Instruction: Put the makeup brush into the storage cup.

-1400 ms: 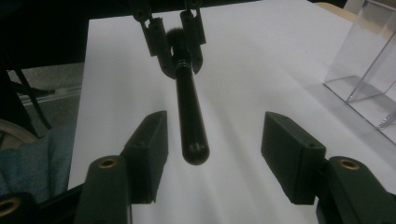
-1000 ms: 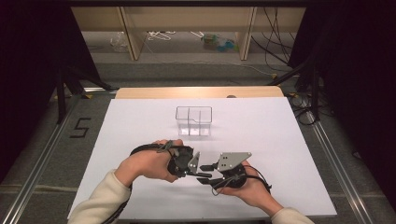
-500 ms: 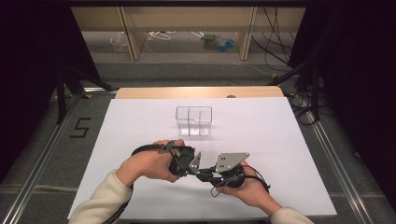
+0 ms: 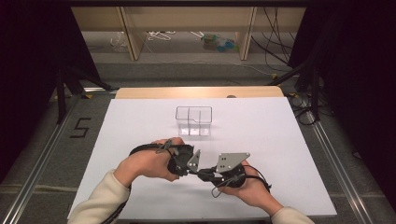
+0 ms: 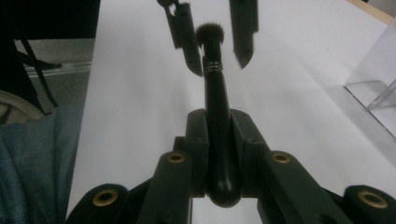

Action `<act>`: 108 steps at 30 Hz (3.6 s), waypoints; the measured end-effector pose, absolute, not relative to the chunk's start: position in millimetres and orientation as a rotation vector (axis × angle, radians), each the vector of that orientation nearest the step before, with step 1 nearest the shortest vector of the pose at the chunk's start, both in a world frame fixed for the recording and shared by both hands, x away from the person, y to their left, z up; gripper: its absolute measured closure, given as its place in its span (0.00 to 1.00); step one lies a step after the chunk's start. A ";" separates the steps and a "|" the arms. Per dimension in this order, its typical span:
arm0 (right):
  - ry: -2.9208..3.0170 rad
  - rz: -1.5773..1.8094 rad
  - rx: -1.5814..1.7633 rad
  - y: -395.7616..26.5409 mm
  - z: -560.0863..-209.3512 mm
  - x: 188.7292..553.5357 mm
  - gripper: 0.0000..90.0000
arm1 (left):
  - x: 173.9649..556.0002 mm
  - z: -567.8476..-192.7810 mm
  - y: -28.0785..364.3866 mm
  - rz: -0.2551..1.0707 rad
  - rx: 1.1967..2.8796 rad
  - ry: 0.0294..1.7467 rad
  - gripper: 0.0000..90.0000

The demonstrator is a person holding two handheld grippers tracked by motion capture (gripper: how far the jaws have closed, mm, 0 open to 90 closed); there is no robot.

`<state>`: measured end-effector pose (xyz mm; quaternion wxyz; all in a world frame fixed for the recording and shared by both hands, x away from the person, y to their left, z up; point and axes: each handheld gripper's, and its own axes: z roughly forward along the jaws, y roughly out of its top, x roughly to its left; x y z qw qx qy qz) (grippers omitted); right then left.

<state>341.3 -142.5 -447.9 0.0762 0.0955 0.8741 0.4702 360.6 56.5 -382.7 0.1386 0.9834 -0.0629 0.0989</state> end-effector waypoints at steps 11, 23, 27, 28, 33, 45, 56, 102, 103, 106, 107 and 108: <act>2.567 1.397 0.342 -165.2 -443.7 343.7 0.88 | 365.3 -372.3 92.3 0.389 2.666 -0.078 0.26; 2.510 1.420 0.365 -179.5 -436.4 340.8 0.88 | 367.2 -392.2 134.9 0.354 2.523 0.111 0.20; 2.493 1.438 0.373 -180.6 -434.3 340.2 0.88 | 367.3 -399.3 145.7 0.323 2.460 0.192 0.20; 2.490 1.443 0.379 -180.8 -434.0 340.0 0.88 | 367.7 -400.8 147.6 0.315 2.444 0.201 0.20; 2.458 1.469 0.391 -182.9 -431.5 340.2 0.88 | 367.8 -413.0 149.8 0.280 2.354 0.297 0.21; 2.334 1.538 0.452 -189.7 -426.6 341.6 0.88 | 372.9 -431.7 139.1 0.167 2.259 0.390 0.21; 2.231 1.592 0.514 -196.7 -421.1 342.2 0.88 | 376.6 -432.4 132.6 0.152 2.036 0.542 0.24; 2.143 1.666 0.574 -188.5 -424.1 344.3 0.88 | 374.2 -413.2 92.0 -0.016 1.589 0.786 0.28; 2.140 1.663 0.577 -188.5 -423.8 344.0 0.88 | 374.3 -412.6 91.6 -0.015 1.588 0.787 0.28; 2.136 1.666 0.578 -188.3 -423.5 344.1 0.88 | 374.2 -413.5 88.6 -0.037 1.577 0.794 0.28; 2.135 1.666 0.579 -188.2 -423.6 344.1 0.88 | 373.7 -414.0 87.2 -0.045 1.572 0.806 0.28; 2.138 1.667 0.579 -188.0 -423.6 344.0 0.88 | 374.2 -414.8 85.9 -0.053 1.568 0.795 0.28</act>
